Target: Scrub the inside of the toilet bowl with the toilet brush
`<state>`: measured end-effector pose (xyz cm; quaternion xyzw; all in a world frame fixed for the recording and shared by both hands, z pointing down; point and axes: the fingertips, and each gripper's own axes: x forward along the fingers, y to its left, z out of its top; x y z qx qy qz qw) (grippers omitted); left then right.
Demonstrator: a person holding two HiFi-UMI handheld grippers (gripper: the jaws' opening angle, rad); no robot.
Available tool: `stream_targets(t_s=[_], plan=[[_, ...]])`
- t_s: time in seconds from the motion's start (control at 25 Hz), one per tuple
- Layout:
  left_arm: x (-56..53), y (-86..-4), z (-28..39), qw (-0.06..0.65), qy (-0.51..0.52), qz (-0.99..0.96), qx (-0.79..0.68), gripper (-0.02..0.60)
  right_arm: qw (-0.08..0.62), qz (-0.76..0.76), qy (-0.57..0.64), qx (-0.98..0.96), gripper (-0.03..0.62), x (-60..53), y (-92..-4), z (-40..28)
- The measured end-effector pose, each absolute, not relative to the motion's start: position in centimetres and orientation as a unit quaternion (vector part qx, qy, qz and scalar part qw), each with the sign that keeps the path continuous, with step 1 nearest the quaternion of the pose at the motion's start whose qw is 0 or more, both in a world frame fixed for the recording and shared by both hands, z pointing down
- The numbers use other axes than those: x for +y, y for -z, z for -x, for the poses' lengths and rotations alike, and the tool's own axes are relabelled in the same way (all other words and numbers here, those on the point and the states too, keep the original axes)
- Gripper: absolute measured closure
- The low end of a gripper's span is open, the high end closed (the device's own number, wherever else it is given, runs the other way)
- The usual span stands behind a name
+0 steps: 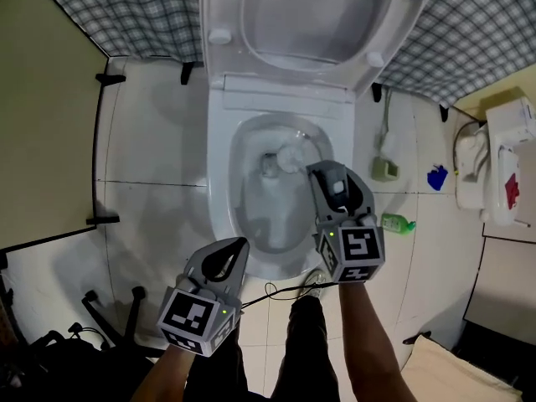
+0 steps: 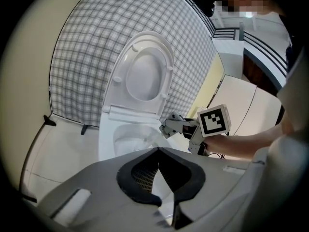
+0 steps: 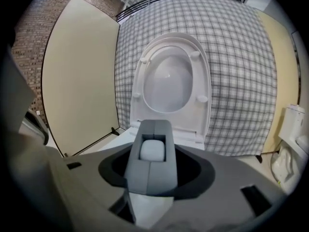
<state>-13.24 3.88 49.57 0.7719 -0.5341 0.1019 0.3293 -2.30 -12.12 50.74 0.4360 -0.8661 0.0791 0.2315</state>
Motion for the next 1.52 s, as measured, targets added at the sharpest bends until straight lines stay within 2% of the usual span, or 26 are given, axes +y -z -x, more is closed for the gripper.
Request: stream_targets(t_s=[0.68, 1.04, 1.52], plan=[[5.3, -47.6, 11.5, 0.324, -0.081, -0.772, -0.541, 0.589, 0.310, -0.390, -0.125, -0.858, 0.390, -3.4, -53.7, -0.8], [7.4, -46.8, 12.4, 0.324, -0.092, -0.768, -0.544, 0.589, 0.296, -0.365, -0.181, -0.864, 0.391, 0.6, -53.6, 2.1], [8.1, -47.8, 13.6, 0.321, -0.094, -0.769, -0.544, 0.589, 0.272, -0.385, -0.170, -0.866, 0.391, -3.2, -55.9, 4.5]])
